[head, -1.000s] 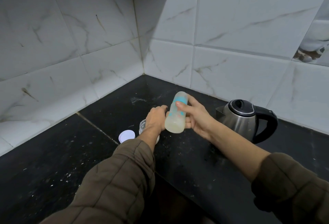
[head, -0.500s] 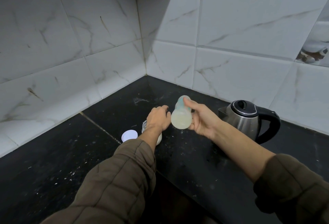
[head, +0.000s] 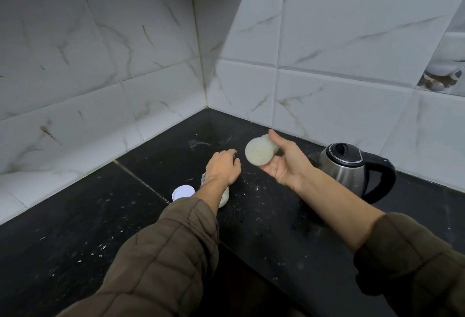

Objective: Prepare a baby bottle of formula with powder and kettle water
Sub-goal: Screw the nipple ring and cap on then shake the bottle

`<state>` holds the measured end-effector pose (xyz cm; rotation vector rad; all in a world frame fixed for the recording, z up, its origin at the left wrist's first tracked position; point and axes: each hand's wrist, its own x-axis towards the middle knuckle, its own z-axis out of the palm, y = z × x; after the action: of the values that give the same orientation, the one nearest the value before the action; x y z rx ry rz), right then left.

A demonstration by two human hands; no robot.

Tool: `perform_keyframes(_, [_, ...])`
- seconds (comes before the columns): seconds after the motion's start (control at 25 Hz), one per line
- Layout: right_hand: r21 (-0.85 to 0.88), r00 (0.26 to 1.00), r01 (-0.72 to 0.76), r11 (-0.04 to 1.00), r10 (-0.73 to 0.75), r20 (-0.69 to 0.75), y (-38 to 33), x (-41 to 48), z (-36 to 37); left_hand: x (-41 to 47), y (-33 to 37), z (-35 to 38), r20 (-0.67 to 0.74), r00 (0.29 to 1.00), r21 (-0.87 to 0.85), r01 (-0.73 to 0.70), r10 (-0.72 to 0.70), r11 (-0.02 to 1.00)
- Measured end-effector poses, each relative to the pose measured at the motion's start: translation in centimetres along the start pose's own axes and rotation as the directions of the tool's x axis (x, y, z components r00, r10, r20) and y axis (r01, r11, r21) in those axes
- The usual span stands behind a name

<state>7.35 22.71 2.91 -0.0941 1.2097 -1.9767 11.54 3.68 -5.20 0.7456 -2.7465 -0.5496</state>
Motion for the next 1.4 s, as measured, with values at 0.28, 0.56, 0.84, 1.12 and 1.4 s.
perform_keyframes(0.28, [-0.288, 0.962, -0.029, 0.957, 0.105, 0.252, -0.1, -0.1, 0.0, 0.3, 0.3, -0.3, 0.03, 0.999, 0.024, 0.008, -0.009, 1.0])
perform_keyframes(0.56, [0.169, 0.998, -0.045, 0.985, 0.051, -0.031, -0.8, 1.1, 0.7, 0.1, 0.6, -0.6, 0.006, 1.0, 0.001, 0.018, -0.018, 1.0])
perform_keyframes(0.84, [0.152, 0.999, -0.015, 0.988, 0.021, -0.037, -0.7, 1.3, 0.7, 0.3, 0.7, -0.6, 0.003, 1.0, 0.008, 0.002, -0.002, 1.0])
perform_keyframes(1.12, [-0.226, 0.99, -0.012, 0.974, 0.043, 0.131, -1.0, 0.5, 1.0, 0.7, 0.7, -1.0, 0.033, 0.999, 0.033, 0.004, -0.005, 0.999])
perform_keyframes(1.4, [0.052, 0.856, 0.497, 0.866, -0.48, -0.19, -1.5, 0.8, 0.6, 0.9, 0.0, -0.5, 0.027, 1.0, 0.005, 0.011, -0.011, 1.0])
